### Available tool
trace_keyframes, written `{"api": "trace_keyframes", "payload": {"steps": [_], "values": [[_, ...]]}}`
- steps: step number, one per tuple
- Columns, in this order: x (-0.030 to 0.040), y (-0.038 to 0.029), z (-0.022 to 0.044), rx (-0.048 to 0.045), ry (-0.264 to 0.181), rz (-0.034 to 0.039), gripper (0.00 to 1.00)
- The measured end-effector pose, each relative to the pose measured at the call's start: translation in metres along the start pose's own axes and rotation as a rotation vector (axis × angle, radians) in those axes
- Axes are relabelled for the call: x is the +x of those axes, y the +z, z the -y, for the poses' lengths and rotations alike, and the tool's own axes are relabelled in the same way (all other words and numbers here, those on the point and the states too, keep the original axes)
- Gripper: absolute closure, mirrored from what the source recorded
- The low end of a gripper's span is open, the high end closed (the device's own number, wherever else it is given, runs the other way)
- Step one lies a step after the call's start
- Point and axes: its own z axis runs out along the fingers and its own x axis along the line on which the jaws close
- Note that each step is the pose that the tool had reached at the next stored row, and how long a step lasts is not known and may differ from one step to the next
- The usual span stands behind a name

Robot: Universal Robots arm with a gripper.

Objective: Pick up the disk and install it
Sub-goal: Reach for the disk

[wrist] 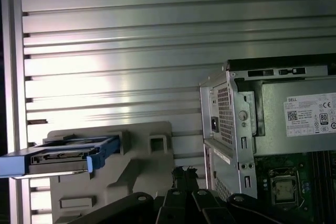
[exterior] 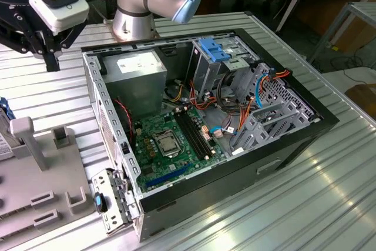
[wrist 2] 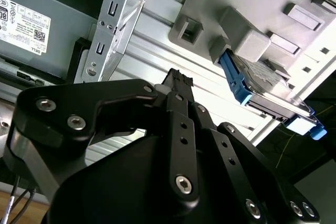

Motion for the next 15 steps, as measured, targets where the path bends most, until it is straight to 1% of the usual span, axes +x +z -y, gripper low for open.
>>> {"api": "trace_keyframes", "payload": {"steps": [5, 7, 15], "values": [[0.0084, -0.0002, 0.0006, -0.0001, 0.0, 0.0001, 0.89], [0.0143, -0.0004, 0.0011, 0.0, 0.0, 0.0, 0.89], [0.0267, -0.0007, 0.002, 0.0, 0.0, 0.0, 0.89]]}}
